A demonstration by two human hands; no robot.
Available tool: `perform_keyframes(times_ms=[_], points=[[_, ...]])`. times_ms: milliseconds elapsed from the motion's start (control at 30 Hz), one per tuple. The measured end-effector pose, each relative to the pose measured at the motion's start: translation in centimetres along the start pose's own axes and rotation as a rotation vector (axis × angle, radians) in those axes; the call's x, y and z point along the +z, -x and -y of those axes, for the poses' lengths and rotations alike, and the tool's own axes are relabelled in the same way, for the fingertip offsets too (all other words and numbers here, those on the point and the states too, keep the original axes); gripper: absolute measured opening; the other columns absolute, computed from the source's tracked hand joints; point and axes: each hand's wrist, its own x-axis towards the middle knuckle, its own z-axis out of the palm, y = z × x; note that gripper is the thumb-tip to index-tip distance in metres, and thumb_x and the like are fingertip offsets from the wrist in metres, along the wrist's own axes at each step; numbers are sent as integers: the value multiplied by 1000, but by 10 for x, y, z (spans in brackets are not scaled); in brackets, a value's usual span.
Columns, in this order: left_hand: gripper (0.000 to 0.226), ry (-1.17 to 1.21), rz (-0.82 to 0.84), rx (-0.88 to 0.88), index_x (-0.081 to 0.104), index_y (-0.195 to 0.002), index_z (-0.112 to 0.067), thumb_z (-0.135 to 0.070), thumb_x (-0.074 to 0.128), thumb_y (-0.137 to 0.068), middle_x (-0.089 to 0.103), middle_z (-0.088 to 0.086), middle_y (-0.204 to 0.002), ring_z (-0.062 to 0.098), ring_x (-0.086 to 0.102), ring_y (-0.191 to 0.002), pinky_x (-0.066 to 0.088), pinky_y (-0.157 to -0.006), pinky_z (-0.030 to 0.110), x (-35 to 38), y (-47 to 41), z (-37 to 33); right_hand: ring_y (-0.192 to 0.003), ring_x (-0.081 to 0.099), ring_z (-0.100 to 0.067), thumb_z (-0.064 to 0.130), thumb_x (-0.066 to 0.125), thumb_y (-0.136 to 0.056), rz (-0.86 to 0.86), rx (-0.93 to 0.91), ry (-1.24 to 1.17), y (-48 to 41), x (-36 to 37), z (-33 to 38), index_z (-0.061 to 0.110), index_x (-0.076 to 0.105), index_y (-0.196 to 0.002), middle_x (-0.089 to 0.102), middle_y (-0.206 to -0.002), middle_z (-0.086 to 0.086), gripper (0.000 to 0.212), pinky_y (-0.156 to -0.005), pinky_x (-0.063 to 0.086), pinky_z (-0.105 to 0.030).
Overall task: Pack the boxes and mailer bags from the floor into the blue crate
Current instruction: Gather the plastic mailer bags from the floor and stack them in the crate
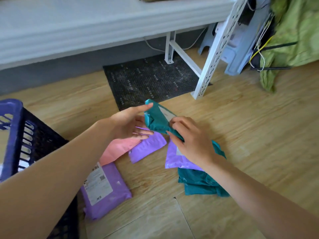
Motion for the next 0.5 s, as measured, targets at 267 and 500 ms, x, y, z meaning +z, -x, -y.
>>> perform_keyframes(times_ms=[267,500], points=[[17,137,-81,126,64,-100,-10,-13,62,-84,67,11,-110,19,64,-82,52,-84,30,-13,70,3,-89,66,-25,32,57,-92,-53,-206,100,-26,-25,50,5,71,-94,68,-101,-9,31,-70,54,-35],[42,183,-178,249,56,-126,-3,-7,59,-84,61,13,-126,26,59,-109,47,-98,35,-53,148,22,-109,55,-20,37,51,-89,-121,130,-155,-34,-37,116,3,63,-107,58,-116,-9,40,-88,41,-19]])
